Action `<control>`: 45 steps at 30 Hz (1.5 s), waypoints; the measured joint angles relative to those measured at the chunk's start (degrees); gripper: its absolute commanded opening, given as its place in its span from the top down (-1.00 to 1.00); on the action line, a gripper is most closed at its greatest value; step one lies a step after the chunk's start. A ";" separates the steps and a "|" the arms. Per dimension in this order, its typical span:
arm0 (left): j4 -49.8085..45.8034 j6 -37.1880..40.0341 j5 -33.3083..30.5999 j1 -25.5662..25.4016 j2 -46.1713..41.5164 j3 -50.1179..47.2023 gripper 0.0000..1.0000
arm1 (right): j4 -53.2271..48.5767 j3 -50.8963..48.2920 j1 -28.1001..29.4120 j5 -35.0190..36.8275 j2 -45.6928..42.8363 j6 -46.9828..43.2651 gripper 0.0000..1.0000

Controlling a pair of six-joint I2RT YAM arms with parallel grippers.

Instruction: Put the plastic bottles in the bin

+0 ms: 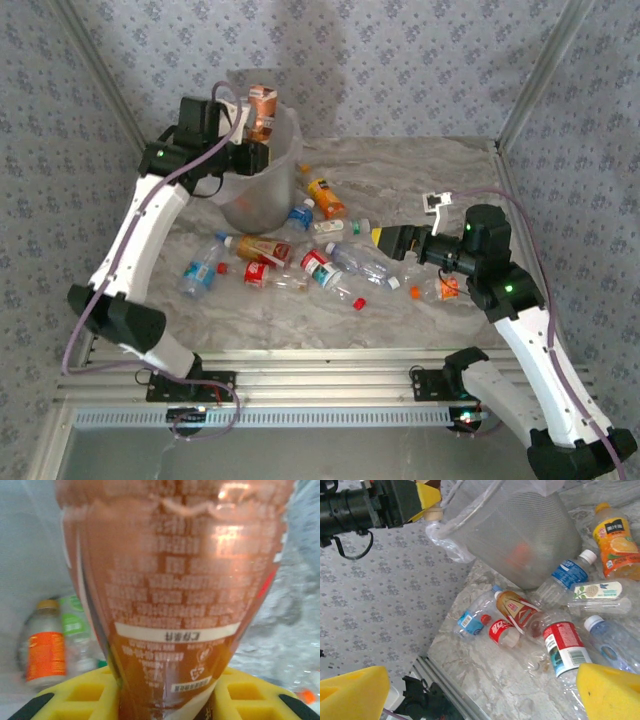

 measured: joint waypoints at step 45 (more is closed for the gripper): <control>-13.33 10.03 -9.55 5.46 17.09 16.76 -0.34 | -23.28 -7.17 -12.41 23.47 3.02 2.67 -0.86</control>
